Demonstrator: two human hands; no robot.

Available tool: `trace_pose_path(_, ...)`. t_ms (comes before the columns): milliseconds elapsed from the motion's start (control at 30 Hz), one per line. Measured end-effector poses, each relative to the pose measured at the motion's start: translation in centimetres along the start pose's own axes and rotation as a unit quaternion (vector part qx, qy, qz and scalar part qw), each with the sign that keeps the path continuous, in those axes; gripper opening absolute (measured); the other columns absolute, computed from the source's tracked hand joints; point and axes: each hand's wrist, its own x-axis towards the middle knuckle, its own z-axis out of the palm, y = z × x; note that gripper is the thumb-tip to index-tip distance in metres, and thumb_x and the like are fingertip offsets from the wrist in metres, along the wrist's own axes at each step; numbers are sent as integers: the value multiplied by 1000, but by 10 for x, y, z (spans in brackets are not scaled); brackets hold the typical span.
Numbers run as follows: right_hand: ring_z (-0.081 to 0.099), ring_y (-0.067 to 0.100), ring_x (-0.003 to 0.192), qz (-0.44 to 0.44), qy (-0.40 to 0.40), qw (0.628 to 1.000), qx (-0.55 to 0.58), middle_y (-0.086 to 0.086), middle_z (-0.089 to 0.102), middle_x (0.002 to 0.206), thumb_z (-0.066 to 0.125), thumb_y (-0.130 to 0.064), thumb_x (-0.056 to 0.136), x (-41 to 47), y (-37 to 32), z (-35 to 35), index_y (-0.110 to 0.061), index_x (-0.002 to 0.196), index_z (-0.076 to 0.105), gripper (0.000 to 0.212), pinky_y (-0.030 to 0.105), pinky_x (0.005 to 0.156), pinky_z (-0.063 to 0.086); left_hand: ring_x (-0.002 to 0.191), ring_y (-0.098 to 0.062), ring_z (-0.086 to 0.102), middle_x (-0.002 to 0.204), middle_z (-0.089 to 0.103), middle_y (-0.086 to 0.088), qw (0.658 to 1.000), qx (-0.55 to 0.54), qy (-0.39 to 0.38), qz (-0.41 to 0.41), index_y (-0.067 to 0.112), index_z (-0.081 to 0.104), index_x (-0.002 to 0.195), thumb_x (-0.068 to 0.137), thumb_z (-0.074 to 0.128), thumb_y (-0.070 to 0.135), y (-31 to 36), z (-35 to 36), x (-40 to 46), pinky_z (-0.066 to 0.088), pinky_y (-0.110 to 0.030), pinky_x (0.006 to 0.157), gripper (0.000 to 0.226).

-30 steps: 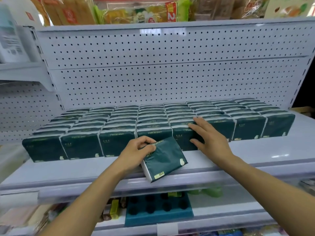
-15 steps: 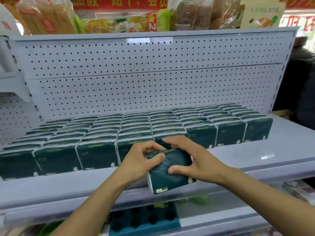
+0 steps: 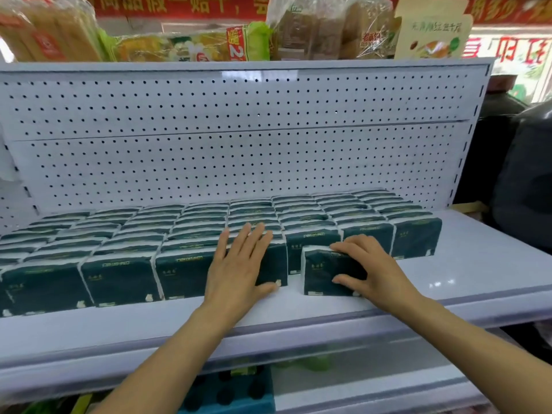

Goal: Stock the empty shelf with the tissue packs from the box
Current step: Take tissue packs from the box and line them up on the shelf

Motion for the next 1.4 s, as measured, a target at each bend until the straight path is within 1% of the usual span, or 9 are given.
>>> trace_pose_path(100,44,17,130,-34,23,999,-34,-1,48,140,78,-29,80,6,3,12,-19,133,56,59,33,102,44,144,-24,34,153,41,-5,999,37,-8,-5,16,42,148,64,76,67,0,8,0,12,-52,116,104)
trace_pose_path(267,37,23,140,-83,46,993,-76,3,45,148,75,-30,82,22,4,29,-15,134,56,57,38,115,28,139,-23,43,149,47,-4,998,52,16,-10,15,46,146,61,84,58,1,11,0,15,-54,115,102)
trace_pose_path(533,41,27,136,-102,49,989,-98,8,50,143,78,-28,80,33,10,39,-14,134,56,60,44,113,31,135,-23,48,145,52,-3,998,66,13,-15,16,49,143,60,86,54,2,12,0,13,-57,115,99)
trace_pose_path(700,44,25,134,-81,22,985,-152,4,52,141,79,-35,77,36,6,33,-19,133,56,62,51,114,28,135,-23,48,145,52,-2,997,76,3,-23,17,48,143,63,82,56,4,8,2,2,-56,117,95)
trace_pose_path(867,27,27,144,-40,25,994,-100,3,37,152,64,-43,86,28,-13,24,-26,141,41,62,55,118,14,135,-22,47,147,48,-2,997,42,34,-57,17,44,144,71,74,58,15,-11,-2,10,-57,115,89)
trace_pose_path(1000,36,24,138,-57,49,996,-51,2,39,151,47,-47,90,16,-42,17,-26,142,39,57,56,115,22,133,-21,47,147,47,-2,994,-9,81,-68,16,41,146,82,62,54,27,-31,-28,27,-55,115,77)
trace_pose_path(1133,48,20,124,-101,42,994,26,1,47,144,50,-44,92,-2,-80,24,-21,143,43,56,44,106,38,133,-16,44,148,45,1,990,-55,65,-110,19,30,151,87,51,58,32,-50,-77,32,-47,115,77)
trace_pose_path(1300,53,21,119,-185,22,979,81,2,55,135,55,-36,92,-32,-143,46,-18,138,47,50,38,94,45,121,-20,55,138,55,-1,983,-38,55,-170,17,45,143,90,51,54,21,-72,-164,48,-38,95,66)
trace_pose_path(1400,55,20,114,-212,-14,970,123,0,58,130,58,-36,90,-48,-187,67,-19,136,48,49,34,85,46,118,-20,56,134,58,0,978,-1,10,-207,17,50,140,88,51,56,6,-83,-220,50,-39,91,65)
